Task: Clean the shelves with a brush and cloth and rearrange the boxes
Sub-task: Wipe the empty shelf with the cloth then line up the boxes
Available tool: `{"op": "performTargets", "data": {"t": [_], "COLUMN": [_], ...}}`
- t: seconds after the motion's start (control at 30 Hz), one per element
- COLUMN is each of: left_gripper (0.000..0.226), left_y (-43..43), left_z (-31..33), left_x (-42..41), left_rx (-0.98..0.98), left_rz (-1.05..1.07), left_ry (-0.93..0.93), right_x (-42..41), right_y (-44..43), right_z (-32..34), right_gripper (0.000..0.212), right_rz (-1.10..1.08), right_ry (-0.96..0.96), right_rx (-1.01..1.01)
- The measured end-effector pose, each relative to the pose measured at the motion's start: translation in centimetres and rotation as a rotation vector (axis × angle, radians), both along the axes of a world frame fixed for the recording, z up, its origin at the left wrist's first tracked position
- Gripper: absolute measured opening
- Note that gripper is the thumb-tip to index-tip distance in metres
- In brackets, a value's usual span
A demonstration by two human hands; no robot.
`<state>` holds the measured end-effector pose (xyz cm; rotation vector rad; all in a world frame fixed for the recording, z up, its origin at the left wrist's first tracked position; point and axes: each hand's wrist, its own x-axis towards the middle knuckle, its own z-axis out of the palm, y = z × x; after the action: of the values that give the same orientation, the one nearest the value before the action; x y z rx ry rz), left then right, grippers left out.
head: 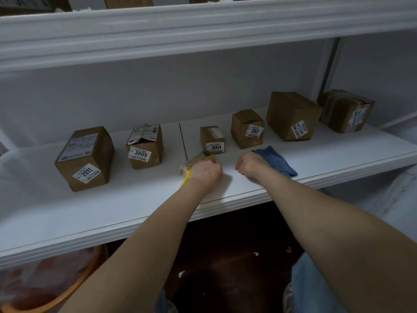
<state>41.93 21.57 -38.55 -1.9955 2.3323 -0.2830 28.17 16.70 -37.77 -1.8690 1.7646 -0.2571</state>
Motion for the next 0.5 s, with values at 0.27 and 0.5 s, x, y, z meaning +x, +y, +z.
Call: {"op": "performTargets", "data": {"t": [0.27, 0.5], "left_gripper": [0.032, 0.032], "left_y": [-0.23, -0.16], "left_z": [0.34, 0.26], "left_x": [0.11, -0.19], "left_rx": [0.046, 0.053], "left_rz": [-0.017, -0.01], "left_ry": [-0.029, -0.066], "right_x": [-0.05, 0.5], "right_y": [0.34, 0.39], "right_z": [-0.28, -0.32], "right_gripper": [0.033, 0.034], "right_rz": [-0.064, -0.083], "right_ry": [-0.027, -0.008], "right_rx": [-0.053, -0.059]}}
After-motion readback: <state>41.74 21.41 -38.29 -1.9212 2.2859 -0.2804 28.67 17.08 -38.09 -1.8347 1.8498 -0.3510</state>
